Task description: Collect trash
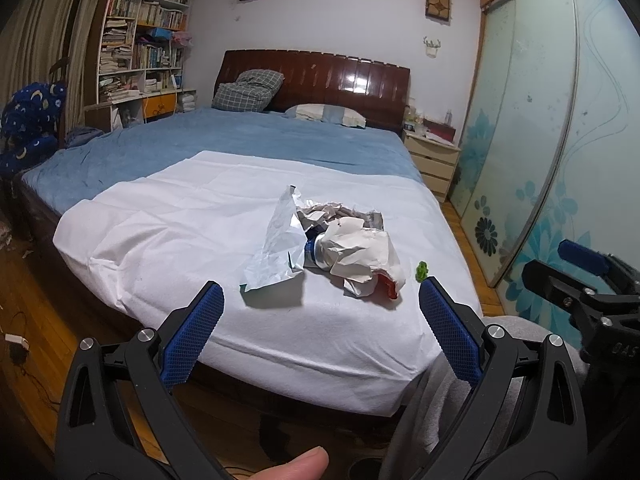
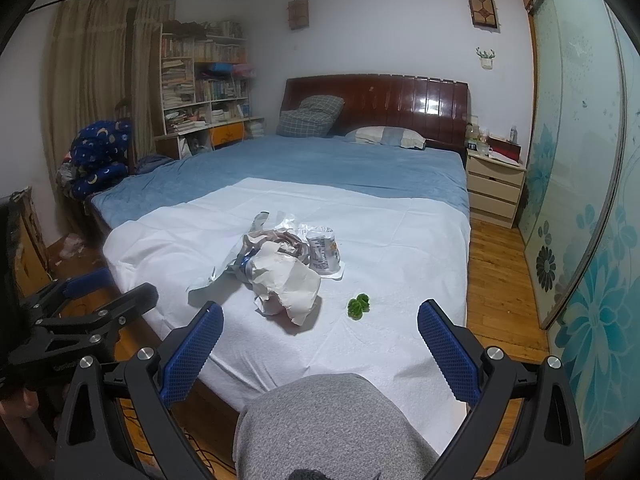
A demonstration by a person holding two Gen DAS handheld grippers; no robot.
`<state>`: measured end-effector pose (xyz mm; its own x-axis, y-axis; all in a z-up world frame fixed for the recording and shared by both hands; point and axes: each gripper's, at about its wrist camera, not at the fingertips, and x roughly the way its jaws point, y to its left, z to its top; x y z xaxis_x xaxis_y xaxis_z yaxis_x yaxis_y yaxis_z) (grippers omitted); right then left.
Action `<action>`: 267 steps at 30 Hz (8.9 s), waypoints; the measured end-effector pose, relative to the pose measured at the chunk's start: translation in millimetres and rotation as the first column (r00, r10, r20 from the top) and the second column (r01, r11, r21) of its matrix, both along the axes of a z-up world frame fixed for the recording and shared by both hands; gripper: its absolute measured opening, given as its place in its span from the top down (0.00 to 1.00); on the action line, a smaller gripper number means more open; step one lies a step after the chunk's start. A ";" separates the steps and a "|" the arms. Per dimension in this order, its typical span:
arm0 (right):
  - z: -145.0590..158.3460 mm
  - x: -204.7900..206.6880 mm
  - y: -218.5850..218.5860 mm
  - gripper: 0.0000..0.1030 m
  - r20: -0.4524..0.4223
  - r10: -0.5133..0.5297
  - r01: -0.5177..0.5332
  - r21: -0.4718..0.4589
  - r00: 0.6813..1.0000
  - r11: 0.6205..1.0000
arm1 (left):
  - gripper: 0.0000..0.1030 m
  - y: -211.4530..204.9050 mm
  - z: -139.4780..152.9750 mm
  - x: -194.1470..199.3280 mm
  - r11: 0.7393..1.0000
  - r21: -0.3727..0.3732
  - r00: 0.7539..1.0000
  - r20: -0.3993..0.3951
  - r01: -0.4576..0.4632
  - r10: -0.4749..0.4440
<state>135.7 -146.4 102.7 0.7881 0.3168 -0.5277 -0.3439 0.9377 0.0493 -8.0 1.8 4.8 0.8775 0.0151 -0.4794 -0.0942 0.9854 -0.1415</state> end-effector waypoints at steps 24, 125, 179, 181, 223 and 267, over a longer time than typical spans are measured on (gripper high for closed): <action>5.4 54.9 -44.3 0.07 -0.184 -0.023 0.054 0.163 0.983 0.985 | 0.06 7.3 -2.9 13.2 0.999 0.038 0.995 -0.091 -0.029 0.033; -315.0 -106.3 -501.9 0.46 -0.762 -0.486 0.615 -0.149 0.428 0.775 | 0.68 -552.9 -256.7 101.7 0.684 -0.320 0.039 -0.890 0.656 -0.453; -7.1 93.1 -12.5 0.30 -0.233 0.005 0.006 0.045 0.973 0.999 | 0.20 -15.1 -32.3 142.1 0.962 -0.254 0.974 -0.167 0.105 -0.151; -10.1 95.5 -15.1 0.30 -0.243 -0.001 0.013 0.051 0.970 0.999 | 0.20 -29.8 -36.0 156.1 0.961 -0.245 0.968 -0.177 0.132 -0.178; -33.7 127.6 -2.0 0.30 -0.355 0.072 -0.091 -0.037 0.932 0.995 | 0.97 61.7 -19.6 121.8 0.847 -0.530 0.999 0.027 0.036 -0.026; 69.2 61.3 -337.5 0.81 -0.232 -0.137 0.162 0.089 0.963 0.983 | 0.97 -181.2 116.5 119.2 0.840 -0.264 0.876 0.047 0.474 -0.480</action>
<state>197.0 -483.9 171.9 0.6964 0.2683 -0.6656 -0.1691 0.9627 0.2112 111.3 -179.3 121.3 0.7341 -0.5301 -0.4243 0.3726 0.8369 -0.4009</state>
